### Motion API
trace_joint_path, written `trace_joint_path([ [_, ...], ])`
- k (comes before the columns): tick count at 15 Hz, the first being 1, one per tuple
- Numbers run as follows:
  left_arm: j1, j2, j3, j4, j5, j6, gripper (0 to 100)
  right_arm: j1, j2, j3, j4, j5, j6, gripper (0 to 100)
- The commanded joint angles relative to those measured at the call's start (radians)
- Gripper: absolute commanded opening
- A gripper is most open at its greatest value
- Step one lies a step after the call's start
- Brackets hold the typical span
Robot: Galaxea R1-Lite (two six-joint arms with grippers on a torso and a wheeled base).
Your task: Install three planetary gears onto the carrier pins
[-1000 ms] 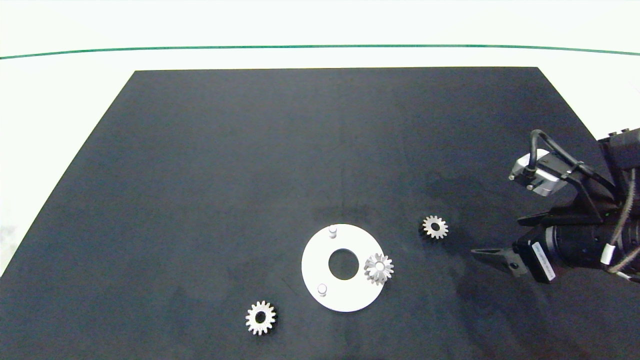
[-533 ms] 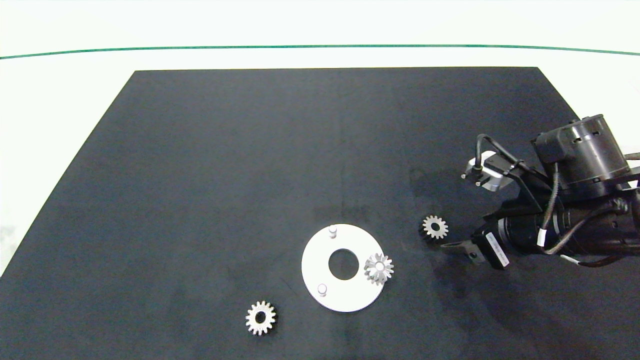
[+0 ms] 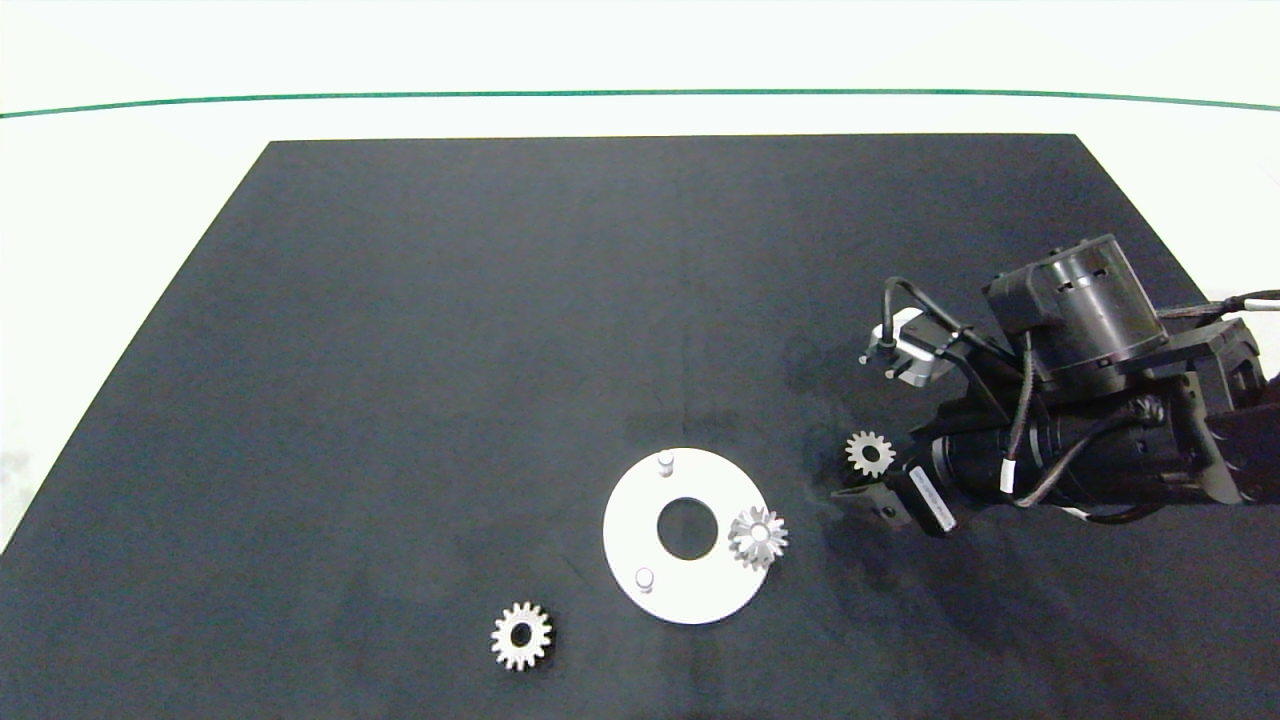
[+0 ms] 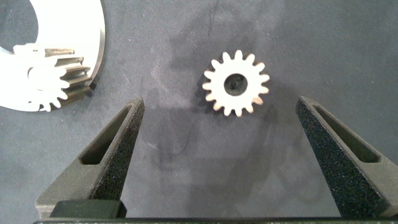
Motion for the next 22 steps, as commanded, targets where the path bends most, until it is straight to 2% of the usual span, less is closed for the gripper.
trace_joint_path([
  [1,0.000,-0.001,-0.001,0.003,0.000,0.001,100,0.003,0.022,-0.004,-0.001,-0.001,-0.002,100],
  [3,-0.005,-0.001,-0.001,0.003,0.000,0.001,100,0.003,0.039,-0.005,-0.004,-0.002,-0.002,99],
  [20,-0.006,0.001,-0.003,0.003,0.000,0.001,100,-0.006,0.071,-0.030,-0.020,-0.001,0.000,64],
  [22,-0.006,0.001,-0.003,0.003,0.000,0.001,100,-0.009,0.079,-0.031,-0.038,-0.002,0.000,59],
])
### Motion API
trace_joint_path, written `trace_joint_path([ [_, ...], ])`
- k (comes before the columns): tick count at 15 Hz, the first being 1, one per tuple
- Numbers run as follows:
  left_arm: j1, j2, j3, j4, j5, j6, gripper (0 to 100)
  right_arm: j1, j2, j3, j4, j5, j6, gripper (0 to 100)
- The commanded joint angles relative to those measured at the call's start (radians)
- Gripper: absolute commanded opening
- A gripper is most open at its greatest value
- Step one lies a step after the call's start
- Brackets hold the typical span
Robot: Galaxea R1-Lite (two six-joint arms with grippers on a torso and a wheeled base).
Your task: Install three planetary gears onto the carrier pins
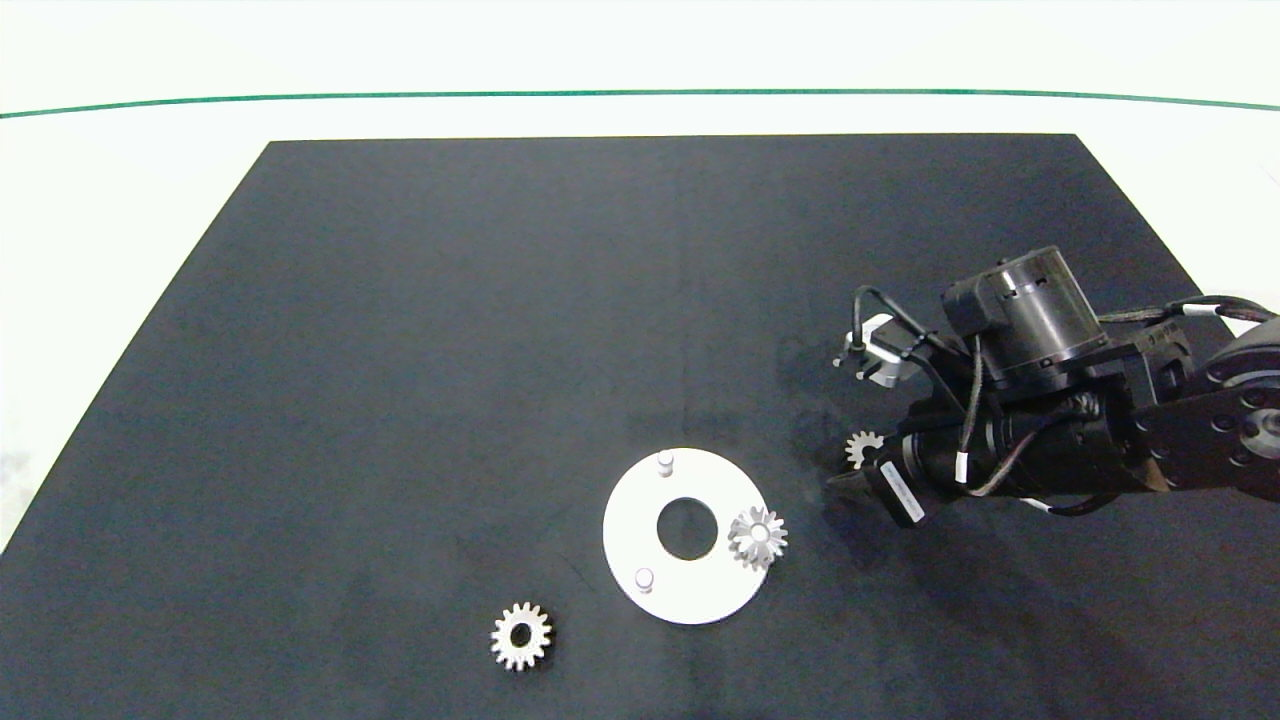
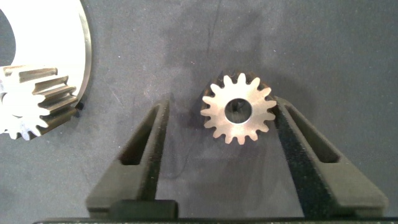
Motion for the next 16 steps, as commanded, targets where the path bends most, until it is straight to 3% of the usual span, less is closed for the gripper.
trace_joint_path([
  [1,0.000,0.001,0.000,0.004,0.000,0.001,100,-0.009,0.014,-0.001,-0.021,-0.002,-0.001,58],
  [16,-0.011,0.004,-0.009,0.004,0.000,0.001,100,-0.022,0.027,0.008,-0.043,-0.002,-0.001,28],
])
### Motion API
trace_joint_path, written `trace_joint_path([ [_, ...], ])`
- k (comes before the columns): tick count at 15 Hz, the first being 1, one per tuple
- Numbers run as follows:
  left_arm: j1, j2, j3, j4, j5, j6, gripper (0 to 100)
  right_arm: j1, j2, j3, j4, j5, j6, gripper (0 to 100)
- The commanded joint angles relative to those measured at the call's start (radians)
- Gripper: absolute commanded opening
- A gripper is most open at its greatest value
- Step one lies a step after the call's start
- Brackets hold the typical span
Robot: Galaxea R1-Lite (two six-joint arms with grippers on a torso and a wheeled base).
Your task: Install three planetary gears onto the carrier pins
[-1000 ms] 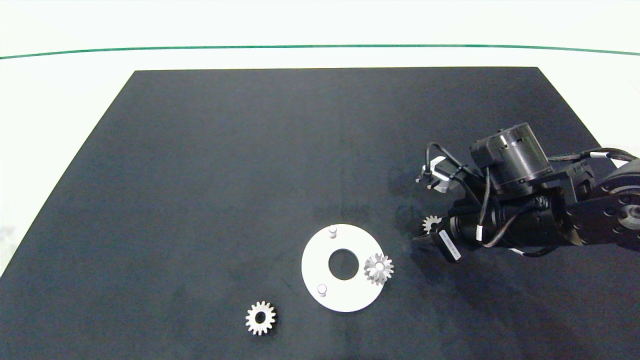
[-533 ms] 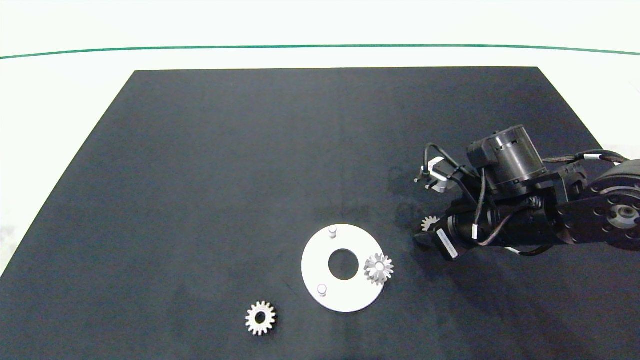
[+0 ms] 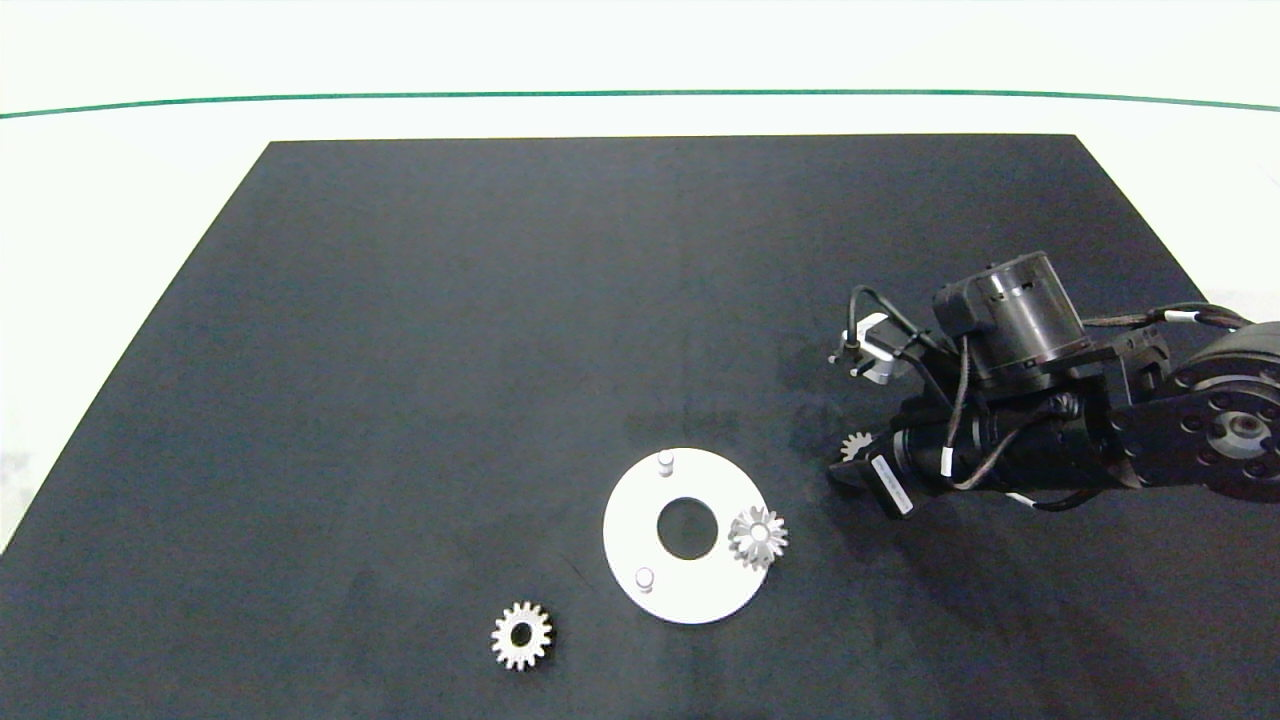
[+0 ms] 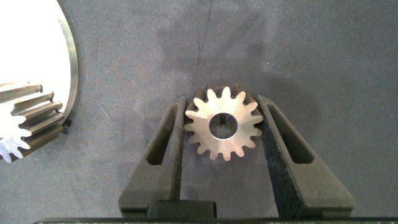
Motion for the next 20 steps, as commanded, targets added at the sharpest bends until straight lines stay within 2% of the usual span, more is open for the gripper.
trace_joint_path([
  [1,0.000,0.001,-0.001,0.004,0.000,0.001,100,-0.001,-0.002,0.007,0.003,-0.002,-0.003,25],
  [4,0.000,-0.001,-0.001,0.004,0.000,0.001,100,0.013,-0.048,0.004,0.014,-0.002,-0.011,22],
  [5,0.000,0.001,-0.001,0.004,0.000,0.001,100,0.034,-0.069,-0.007,0.020,-0.004,-0.011,22],
  [8,0.000,0.001,-0.001,0.004,0.000,0.001,100,0.096,-0.114,-0.058,0.093,-0.008,-0.011,22],
  [10,0.000,0.002,-0.001,0.004,0.000,0.001,100,0.160,-0.134,-0.069,0.099,-0.022,-0.009,22],
  [11,0.000,0.002,-0.001,0.004,0.000,0.001,100,0.188,-0.128,-0.081,0.099,-0.043,-0.009,22],
  [13,0.000,0.002,-0.001,0.004,0.000,0.001,100,0.229,-0.111,-0.108,0.099,-0.065,-0.009,22],
  [16,0.002,0.002,-0.001,0.004,0.000,0.001,100,0.280,-0.040,-0.153,0.099,-0.088,-0.008,22],
  [20,0.002,-0.001,-0.005,0.004,0.002,0.001,100,0.326,0.050,-0.225,0.101,-0.099,-0.006,22],
])
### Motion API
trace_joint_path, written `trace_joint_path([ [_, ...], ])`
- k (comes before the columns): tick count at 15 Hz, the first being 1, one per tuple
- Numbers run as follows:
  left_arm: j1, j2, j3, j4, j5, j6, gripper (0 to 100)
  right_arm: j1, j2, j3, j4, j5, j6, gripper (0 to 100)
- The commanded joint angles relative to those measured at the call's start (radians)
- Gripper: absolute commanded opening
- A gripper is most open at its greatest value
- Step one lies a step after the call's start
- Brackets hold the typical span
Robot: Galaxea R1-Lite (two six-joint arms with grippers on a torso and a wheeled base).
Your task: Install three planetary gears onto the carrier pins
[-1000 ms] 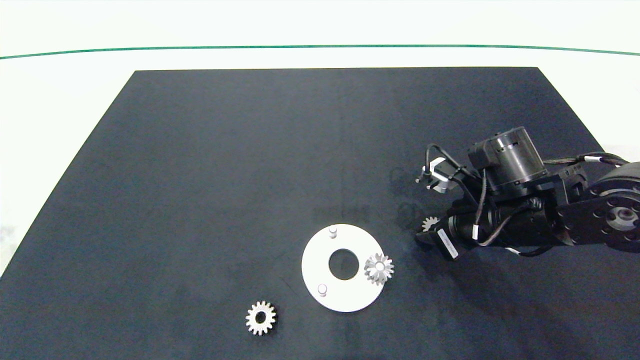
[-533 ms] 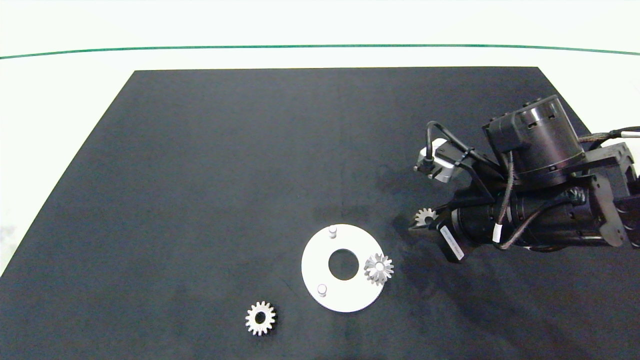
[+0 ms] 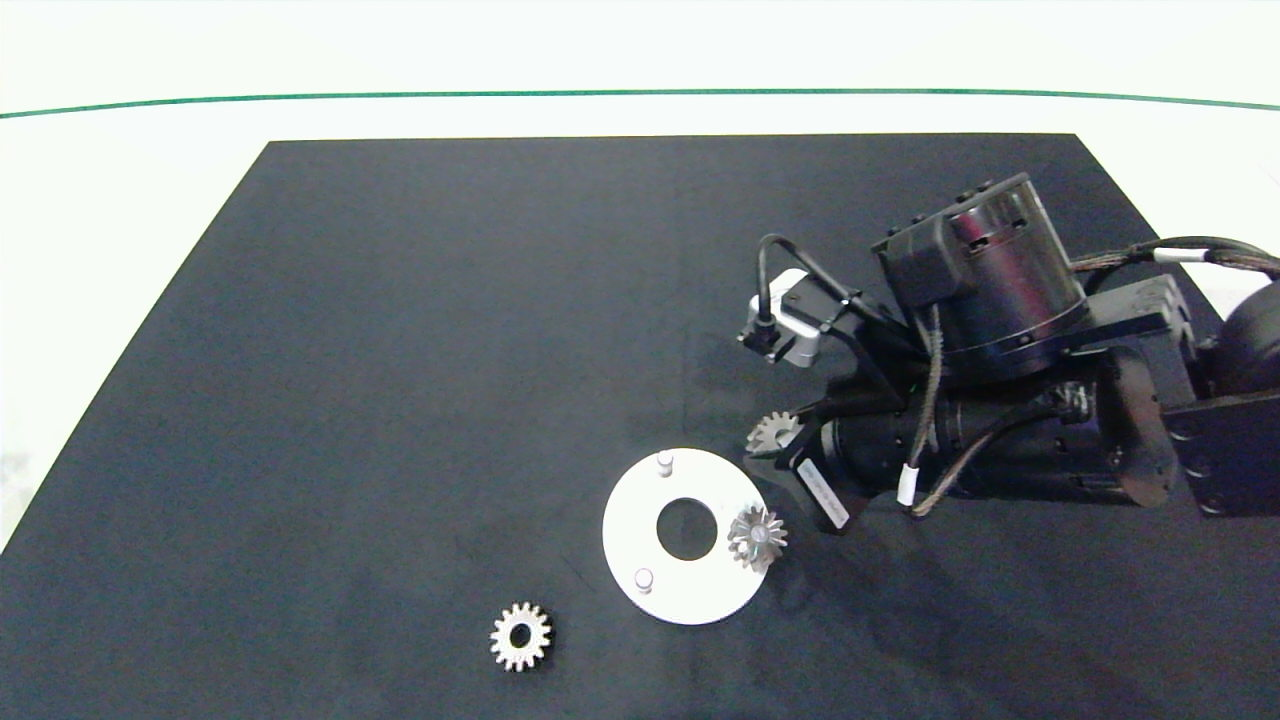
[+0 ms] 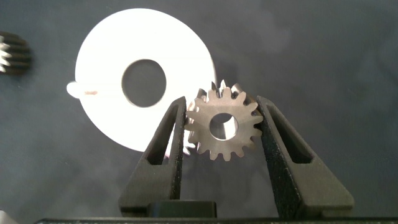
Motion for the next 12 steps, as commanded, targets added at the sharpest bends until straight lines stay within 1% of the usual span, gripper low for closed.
trace_joint_path([
  [1,0.000,0.000,-0.007,0.004,0.000,0.001,100,0.035,0.089,-0.053,0.000,-0.012,-0.001,22],
  [3,0.000,0.000,-0.013,0.004,0.000,-0.001,100,0.061,0.123,-0.089,0.002,-0.019,-0.004,22],
  [5,0.000,0.000,-0.018,0.004,0.000,-0.002,100,0.078,0.169,-0.150,0.019,-0.047,-0.009,22],
  [6,-0.001,-0.002,-0.018,0.004,0.000,-0.002,100,0.088,0.193,-0.197,0.059,-0.049,-0.009,22],
  [7,-0.001,-0.002,-0.018,0.004,0.000,-0.002,100,0.092,0.208,-0.225,0.085,-0.049,-0.007,22],
  [12,-0.001,-0.002,-0.024,0.004,0.000,-0.002,100,0.095,0.253,-0.259,0.096,-0.052,-0.007,22],
])
